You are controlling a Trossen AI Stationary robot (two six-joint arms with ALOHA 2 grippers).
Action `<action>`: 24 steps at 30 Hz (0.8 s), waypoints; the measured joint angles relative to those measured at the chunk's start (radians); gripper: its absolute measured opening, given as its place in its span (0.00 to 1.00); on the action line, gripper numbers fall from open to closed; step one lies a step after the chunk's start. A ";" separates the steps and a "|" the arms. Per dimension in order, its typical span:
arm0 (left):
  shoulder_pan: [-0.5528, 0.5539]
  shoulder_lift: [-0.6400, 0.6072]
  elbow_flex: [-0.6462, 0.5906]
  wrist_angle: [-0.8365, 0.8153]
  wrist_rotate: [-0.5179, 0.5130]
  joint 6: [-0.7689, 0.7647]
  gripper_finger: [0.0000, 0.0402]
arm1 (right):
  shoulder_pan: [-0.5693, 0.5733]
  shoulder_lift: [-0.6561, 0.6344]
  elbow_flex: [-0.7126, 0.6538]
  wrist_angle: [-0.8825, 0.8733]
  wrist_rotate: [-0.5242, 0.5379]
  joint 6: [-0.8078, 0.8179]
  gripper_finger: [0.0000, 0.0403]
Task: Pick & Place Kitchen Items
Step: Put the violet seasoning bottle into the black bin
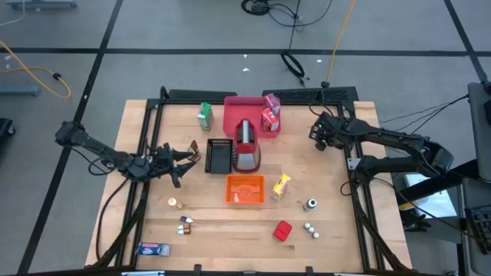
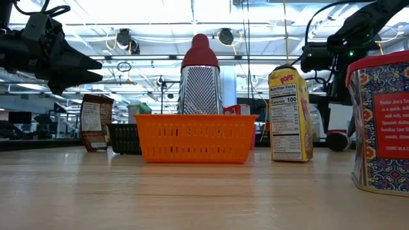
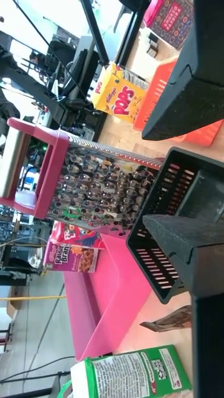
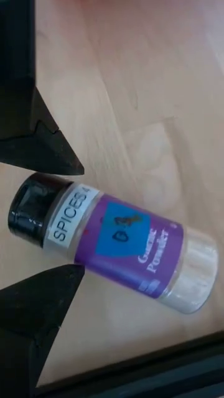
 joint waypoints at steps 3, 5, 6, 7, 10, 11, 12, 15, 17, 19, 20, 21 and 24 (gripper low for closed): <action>0.000 0.000 0.000 0.000 0.000 0.004 0.52 | 0.000 0.000 -0.017 0.012 -0.022 0.017 0.60; 0.000 0.000 0.000 0.000 0.000 0.005 0.52 | 0.001 0.000 -0.037 0.018 -0.026 0.036 0.60; 0.000 0.000 0.000 0.000 0.000 0.005 0.52 | 0.001 0.000 -0.048 0.023 -0.026 0.043 0.60; 0.000 0.000 0.000 0.000 0.001 0.005 0.52 | 0.001 0.000 -0.060 0.029 -0.026 0.050 0.60; 0.000 0.000 0.000 0.000 0.001 0.006 0.52 | 0.001 0.000 -0.100 0.068 -0.032 0.051 0.60; 0.000 0.000 0.000 0.000 0.000 0.006 0.52 | 0.001 -0.001 -0.113 0.082 -0.040 0.043 0.60; 0.000 0.000 0.000 0.000 0.000 0.006 0.52 | 0.001 0.000 -0.126 0.092 -0.048 0.032 0.60; 0.000 0.000 0.000 0.000 0.001 0.006 0.52 | 0.002 -0.002 -0.154 0.123 -0.045 -0.006 0.60; 0.000 0.000 0.000 0.000 0.001 0.006 0.52 | 0.002 -0.004 -0.168 0.128 -0.044 -0.024 0.58; 0.000 0.000 0.000 0.000 0.001 0.006 0.52 | 0.002 -0.003 -0.179 0.124 -0.042 -0.025 0.54; 0.000 0.000 0.000 0.000 0.001 0.006 0.52 | 0.002 -0.003 -0.183 0.121 -0.042 -0.028 0.52; 0.000 0.000 0.000 0.000 0.001 0.006 0.52 | 0.002 -0.003 -0.186 0.121 -0.042 -0.033 0.50; 0.000 0.000 0.000 0.001 0.001 0.004 0.52 | 0.002 -0.002 -0.188 0.120 -0.041 -0.057 0.49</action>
